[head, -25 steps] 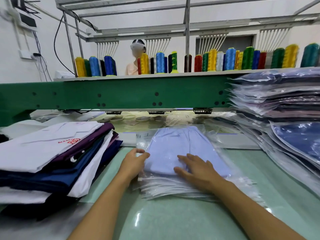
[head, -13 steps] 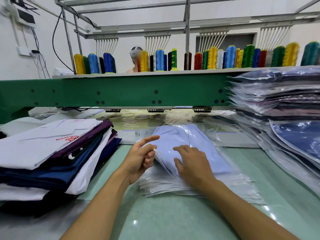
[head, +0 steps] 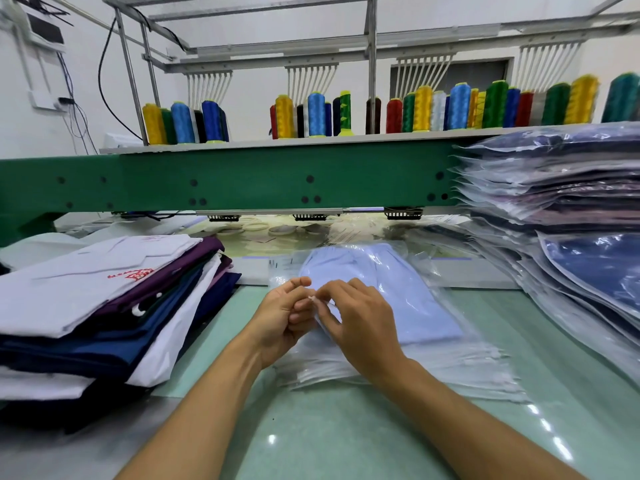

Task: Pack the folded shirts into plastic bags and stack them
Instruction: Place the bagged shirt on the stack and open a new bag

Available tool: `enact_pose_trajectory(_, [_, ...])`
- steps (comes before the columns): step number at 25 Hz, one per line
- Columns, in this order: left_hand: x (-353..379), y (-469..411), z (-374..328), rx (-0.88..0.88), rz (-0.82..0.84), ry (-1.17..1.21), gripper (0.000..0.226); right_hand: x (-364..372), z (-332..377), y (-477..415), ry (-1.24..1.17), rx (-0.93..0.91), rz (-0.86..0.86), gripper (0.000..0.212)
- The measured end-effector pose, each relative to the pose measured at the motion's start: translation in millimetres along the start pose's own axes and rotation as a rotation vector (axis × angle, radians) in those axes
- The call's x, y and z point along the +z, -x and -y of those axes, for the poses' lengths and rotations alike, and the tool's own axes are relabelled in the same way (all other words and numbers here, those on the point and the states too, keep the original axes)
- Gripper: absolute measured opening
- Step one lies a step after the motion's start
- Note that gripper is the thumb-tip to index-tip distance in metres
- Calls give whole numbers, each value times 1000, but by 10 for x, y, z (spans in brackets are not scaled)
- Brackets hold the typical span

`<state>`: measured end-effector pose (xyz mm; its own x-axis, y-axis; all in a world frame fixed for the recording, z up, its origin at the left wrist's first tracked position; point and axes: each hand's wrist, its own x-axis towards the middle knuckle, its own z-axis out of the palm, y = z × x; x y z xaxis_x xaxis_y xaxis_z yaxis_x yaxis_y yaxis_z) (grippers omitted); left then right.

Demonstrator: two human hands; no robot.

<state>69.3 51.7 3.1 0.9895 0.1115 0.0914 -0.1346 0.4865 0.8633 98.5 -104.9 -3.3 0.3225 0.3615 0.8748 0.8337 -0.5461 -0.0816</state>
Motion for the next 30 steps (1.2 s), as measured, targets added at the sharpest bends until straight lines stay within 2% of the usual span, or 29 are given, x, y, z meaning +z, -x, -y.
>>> enact_pose_trajectory(4, [-43,-20,-63,45,-62,180,15,-28,-89,18,43,43,19,12])
enact_pose_trajectory(12, [-161,-42,-138,152,-197,322,30,-137,-327,65,30,145,62,18])
enact_pose_trajectory(20, [-271,-48,-210,229,-340,364,32,-298,-621,18,124,191,46,20])
enact_pose_trajectory(25, [-281,-55,-210,242,-435,370,32,-340,-802,22,103,315,89,16])
enact_pose_trajectory(30, [-342,-83,-207,337,-605,305,30,-382,-850,28,88,378,54,17])
